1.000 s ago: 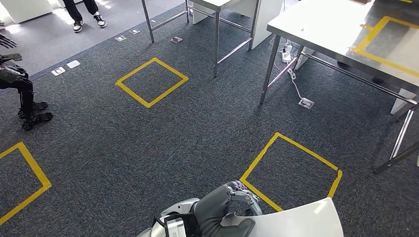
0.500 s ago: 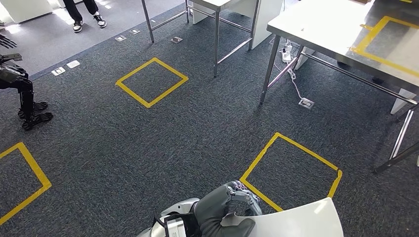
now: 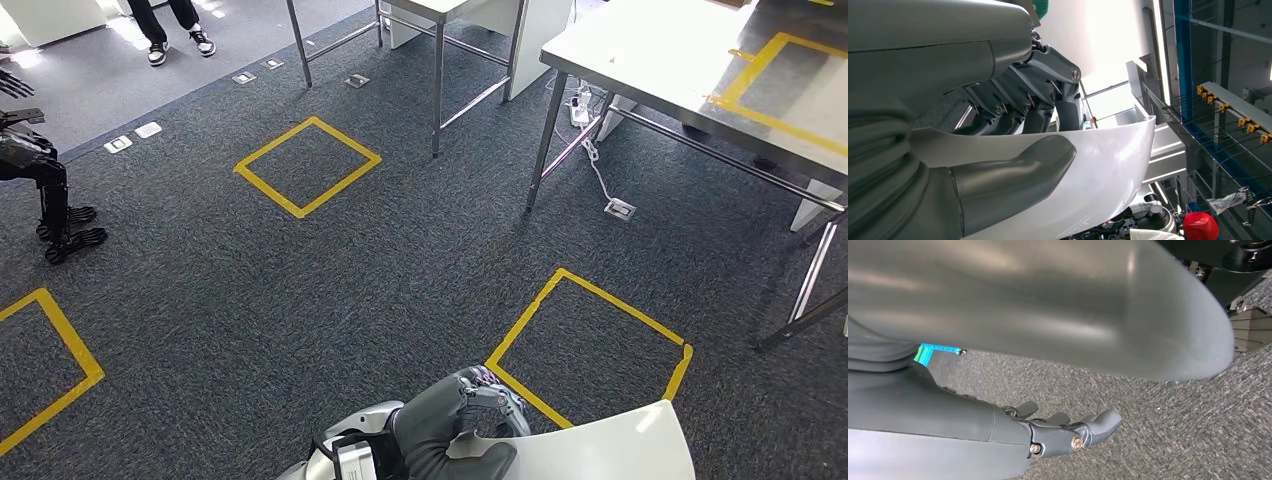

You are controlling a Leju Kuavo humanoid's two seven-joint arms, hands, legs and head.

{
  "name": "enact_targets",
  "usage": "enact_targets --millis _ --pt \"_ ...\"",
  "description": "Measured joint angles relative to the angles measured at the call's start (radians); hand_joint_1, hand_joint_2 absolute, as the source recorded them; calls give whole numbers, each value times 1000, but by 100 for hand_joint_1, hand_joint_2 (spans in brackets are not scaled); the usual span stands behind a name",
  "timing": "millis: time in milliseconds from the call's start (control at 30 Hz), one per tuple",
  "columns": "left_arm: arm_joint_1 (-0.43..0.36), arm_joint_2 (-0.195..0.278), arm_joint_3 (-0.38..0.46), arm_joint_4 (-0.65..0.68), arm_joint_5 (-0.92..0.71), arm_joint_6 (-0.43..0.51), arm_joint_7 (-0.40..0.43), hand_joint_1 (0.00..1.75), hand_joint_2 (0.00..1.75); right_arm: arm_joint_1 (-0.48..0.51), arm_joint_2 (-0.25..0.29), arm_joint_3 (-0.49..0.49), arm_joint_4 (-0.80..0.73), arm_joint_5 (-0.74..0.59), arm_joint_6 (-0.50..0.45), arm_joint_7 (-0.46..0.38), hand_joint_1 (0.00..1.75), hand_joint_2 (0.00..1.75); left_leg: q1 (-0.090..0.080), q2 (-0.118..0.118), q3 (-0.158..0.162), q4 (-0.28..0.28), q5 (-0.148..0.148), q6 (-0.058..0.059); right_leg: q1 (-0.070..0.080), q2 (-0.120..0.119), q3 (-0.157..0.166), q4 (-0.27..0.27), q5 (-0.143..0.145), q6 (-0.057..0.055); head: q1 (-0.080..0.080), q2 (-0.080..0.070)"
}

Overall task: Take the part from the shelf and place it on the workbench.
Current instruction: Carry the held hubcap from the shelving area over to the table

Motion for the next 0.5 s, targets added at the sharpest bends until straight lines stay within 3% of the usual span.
enact_targets --millis 500 --pt "0 0 0 0 0 0 0 175 175 0 0 0 0 0 0 0 0 0 0 0 0 0 0 0 0 0 0 0 0 0 0 0"
